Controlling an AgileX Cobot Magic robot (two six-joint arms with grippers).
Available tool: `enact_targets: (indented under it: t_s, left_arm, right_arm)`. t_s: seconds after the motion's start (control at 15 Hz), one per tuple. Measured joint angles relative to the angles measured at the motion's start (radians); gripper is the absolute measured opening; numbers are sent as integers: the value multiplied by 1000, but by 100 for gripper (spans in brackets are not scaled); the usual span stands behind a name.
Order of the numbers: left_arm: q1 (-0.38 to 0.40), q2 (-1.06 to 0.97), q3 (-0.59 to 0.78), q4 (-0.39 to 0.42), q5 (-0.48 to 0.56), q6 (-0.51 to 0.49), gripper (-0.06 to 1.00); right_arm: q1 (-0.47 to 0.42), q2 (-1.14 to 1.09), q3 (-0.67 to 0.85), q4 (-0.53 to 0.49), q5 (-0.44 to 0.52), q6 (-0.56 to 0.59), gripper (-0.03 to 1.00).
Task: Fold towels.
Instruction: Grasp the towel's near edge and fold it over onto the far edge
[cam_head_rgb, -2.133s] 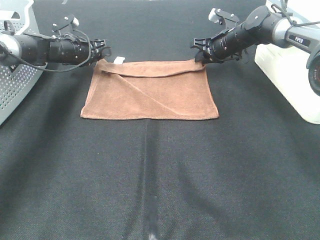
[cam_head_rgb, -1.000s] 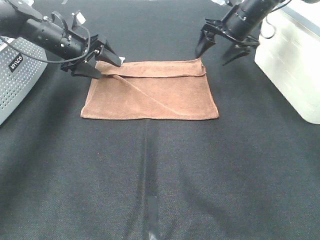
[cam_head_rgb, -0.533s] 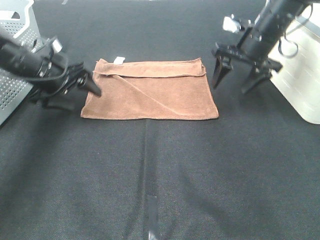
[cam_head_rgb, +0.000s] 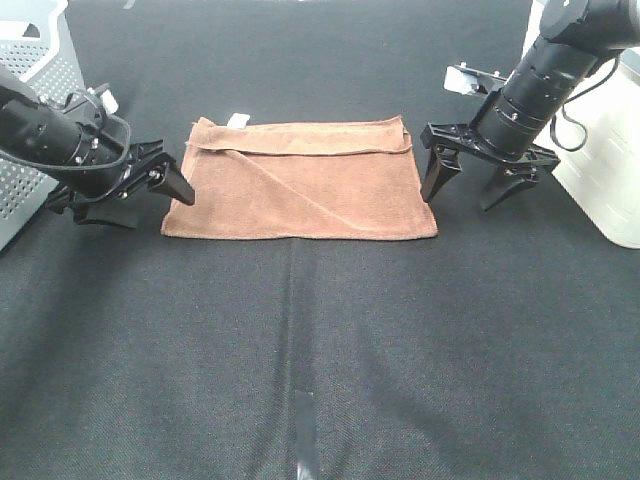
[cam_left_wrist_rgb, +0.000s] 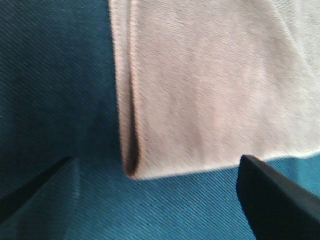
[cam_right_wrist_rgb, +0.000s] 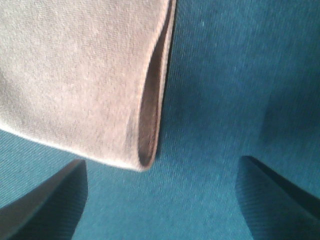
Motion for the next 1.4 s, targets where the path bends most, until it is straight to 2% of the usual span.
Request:
enact_targets:
  t_s: [0.27, 0.47, 0.67, 0.73, 0.8, 1.0, 1.27, 1.4]
  left_arm:
    - [0, 2, 2, 0, -85, 0, 80]
    - [0, 50, -4, -22, -90, 0, 76]
    - [-29, 91, -69, -36, -44, 0, 72]
    - [-43, 101, -86, -38, -34, 0, 68]
    - [-53, 107, -94, -41, -20, 0, 60]
    - [-55, 120, -97, -24, 13, -17, 4]
    - [-20, 75, -97, 21, 115, -27, 2]
    - [-9, -4, -54, 103, 154, -43, 2]
  right_arm:
    - [0, 41, 1, 56, -22, -38, 77]
    - [0, 93, 4, 253, -31, -133, 74]
    - [0, 114, 4, 306, -38, -147, 63]
    - [0, 118, 4, 317, -43, -149, 55]
    - [0, 123, 4, 329, -46, -149, 45]
    - [0, 134, 4, 332, -56, -133, 0]
    - [0, 100, 4, 229, -21, -53, 0]
    - [0, 32, 66, 209, -11, -27, 0]
